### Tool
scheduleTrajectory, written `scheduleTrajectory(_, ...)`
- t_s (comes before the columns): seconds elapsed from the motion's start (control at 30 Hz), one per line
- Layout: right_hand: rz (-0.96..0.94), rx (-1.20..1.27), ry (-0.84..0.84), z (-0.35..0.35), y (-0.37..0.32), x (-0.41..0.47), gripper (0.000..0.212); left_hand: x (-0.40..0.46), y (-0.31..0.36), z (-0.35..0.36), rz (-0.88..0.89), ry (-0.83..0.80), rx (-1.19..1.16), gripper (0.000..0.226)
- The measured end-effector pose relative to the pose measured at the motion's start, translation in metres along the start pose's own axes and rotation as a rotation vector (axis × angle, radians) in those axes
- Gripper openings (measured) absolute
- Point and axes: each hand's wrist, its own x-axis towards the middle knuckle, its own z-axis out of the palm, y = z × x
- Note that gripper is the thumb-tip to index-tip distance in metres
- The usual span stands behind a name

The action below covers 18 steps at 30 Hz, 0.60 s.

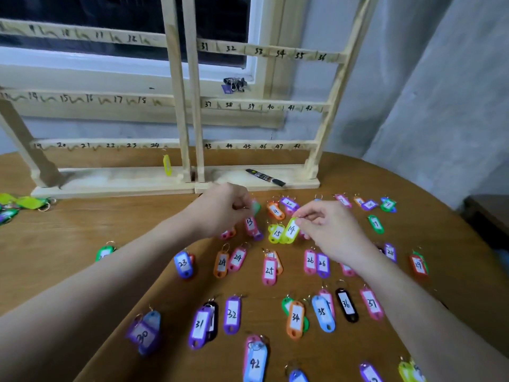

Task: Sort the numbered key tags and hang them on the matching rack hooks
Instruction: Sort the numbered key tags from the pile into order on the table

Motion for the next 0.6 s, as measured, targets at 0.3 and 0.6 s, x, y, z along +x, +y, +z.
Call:
scheduleTrajectory(0.3, 0.008, -0.082, -0.010, 0.009, 0.007, 0.026, 0.010, 0.019, -0.007, 0.023, 0.106, -0.011, 0.185, 0.006)
scheduleTrajectory(0.6, -0.019, -0.053, -0.059, 0.027, 0.001, 0.039, 0.008, 0.018, -0.020, 0.024, 0.257, 0.049, 0.291, 0.005)
